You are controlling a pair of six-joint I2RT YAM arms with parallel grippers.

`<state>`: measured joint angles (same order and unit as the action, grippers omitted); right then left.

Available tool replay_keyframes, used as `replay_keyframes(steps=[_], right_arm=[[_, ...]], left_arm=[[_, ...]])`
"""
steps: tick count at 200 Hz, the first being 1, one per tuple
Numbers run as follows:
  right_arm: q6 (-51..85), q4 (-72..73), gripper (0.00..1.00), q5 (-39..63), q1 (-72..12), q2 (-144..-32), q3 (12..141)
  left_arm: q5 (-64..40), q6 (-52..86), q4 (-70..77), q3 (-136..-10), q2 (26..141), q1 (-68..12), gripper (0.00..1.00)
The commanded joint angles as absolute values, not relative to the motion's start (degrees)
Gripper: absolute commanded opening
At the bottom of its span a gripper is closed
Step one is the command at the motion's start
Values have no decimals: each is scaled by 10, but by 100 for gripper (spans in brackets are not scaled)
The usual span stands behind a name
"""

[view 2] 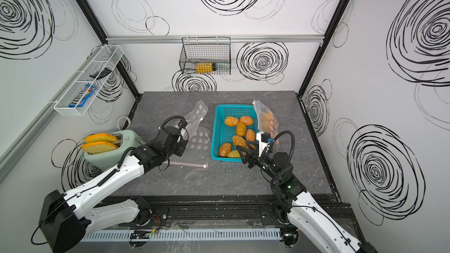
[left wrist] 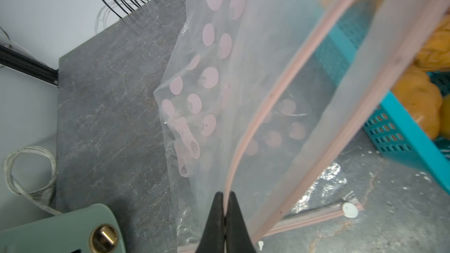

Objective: Put the potatoes into a zipper bag and zip it
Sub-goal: Pick up the zipper food storage bag, then open the zipper of the food storage bag.

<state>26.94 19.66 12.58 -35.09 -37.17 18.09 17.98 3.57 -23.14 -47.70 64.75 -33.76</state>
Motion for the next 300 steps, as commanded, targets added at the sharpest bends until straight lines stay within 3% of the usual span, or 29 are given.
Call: replay_keyframes(steps=[1,23,71,145,181,224,234,262,300], right_arm=[[272,254,65,64,-436,-461,245],[258,262,66,23,-506,-589,327],[300,241,64,10,-521,-801,492],[294,225,61,-4,-533,-927,597],[291,237,40,-25,-535,-934,584],[293,279,11,33,-535,-930,562],[298,279,7,49,-536,-927,562],[319,289,1,78,-539,-921,553],[329,282,0,101,-543,-922,554]], left_arm=[[121,81,-244,-498,641,-325,0],[98,85,-234,-492,623,-323,0],[97,89,-221,-480,598,-337,0],[107,87,-221,-480,605,-337,0],[112,90,-219,-480,602,-338,0],[122,86,-217,-479,602,-340,0],[128,86,-218,-480,602,-341,5],[153,85,-209,-477,593,-341,22],[149,80,-198,-474,588,-344,29]])
